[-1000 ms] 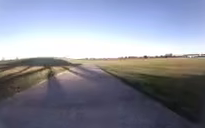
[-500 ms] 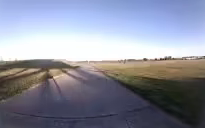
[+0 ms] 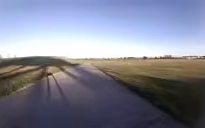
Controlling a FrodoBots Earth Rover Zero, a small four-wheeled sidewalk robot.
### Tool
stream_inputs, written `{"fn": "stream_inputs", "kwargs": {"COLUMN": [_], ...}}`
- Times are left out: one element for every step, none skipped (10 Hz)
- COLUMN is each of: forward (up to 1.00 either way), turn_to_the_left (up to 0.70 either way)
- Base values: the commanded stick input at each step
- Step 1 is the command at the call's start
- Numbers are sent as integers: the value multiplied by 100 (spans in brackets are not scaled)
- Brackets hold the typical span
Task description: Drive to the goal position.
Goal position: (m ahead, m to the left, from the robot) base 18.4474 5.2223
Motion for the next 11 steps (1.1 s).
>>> {"fn": "stream_inputs", "kwargs": {"forward": [70,70,70,70,70,70,70,70,70,70,70], "turn_to_the_left": [8,8,8,8,8,8,9,10,11,12,13]}}
